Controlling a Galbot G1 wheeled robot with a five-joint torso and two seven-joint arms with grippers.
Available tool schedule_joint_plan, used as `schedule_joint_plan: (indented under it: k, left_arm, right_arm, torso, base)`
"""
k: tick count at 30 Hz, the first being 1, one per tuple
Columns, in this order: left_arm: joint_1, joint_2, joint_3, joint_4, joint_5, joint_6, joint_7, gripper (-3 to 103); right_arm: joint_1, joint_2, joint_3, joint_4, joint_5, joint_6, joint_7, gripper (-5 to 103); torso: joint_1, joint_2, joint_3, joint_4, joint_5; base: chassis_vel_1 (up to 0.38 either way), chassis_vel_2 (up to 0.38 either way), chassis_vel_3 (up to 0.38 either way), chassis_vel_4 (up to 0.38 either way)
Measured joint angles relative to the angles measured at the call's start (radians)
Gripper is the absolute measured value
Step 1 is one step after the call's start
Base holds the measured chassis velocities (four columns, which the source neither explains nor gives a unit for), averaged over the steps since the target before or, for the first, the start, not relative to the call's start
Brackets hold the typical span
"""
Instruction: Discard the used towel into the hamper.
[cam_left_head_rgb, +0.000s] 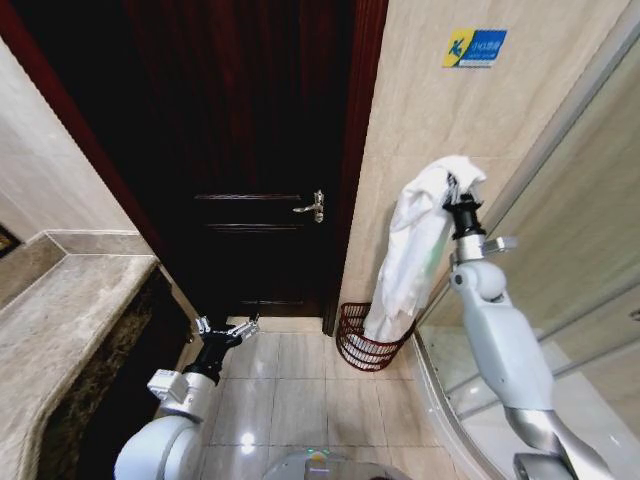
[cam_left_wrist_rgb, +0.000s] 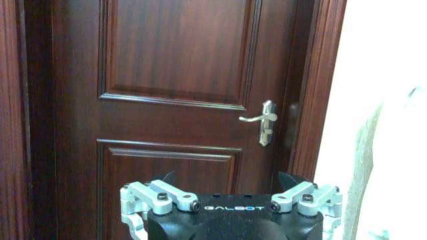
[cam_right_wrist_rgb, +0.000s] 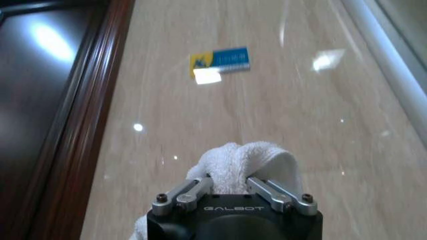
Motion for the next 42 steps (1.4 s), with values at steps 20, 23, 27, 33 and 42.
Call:
schedule_joint_plan:
  k: [20,23,27,33,42]
  left_arm:
    - [0.000,0.000,0.000,0.000,0.000,0.000,0.000,100]
    - [0.000,0.000,0.000,0.000,0.000,0.000,0.000,100]
    - [0.000,0.000,0.000,0.000,0.000,0.000,0.000,100]
    - [0.000,0.000,0.000,0.000,0.000,0.000,0.000,100]
    - [0.000,0.000,0.000,0.000,0.000,0.000,0.000,100]
  right_arm:
    - [0.013,0.088,-0.073,-0.450,-0.053,0.242,-0.108,9]
    - [0.049,0.106,-0.089,-0.568,-0.049,0.281,-0.141,9]
    - [0.061,0.114,-0.084,-0.624,-0.046,0.293,-0.157,9]
    - [0.063,0.112,-0.024,-0.673,-0.050,0.303,-0.162,9]
    - [0.076,0.137,-0.023,-0.674,-0.062,0.321,-0.160,9]
  torso:
    - [0.000,0.000,0.000,0.0000,-0.0001]
    - [0.000,0.000,0.000,0.0001,0.0001]
    - [0.000,0.000,0.000,0.0004,0.0003]
    - [0.000,0.000,0.000,-0.0004,0.0003]
    - [0.000,0.000,0.000,0.0002,0.0002]
  base:
    - [0.000,0.000,0.000,0.000]
    - [0.000,0.000,0.000,0.000]
    - [0.000,0.000,0.000,0.000]
    - [0.000,0.000,0.000,0.000]
    - [0.000,0.000,0.000,0.000]
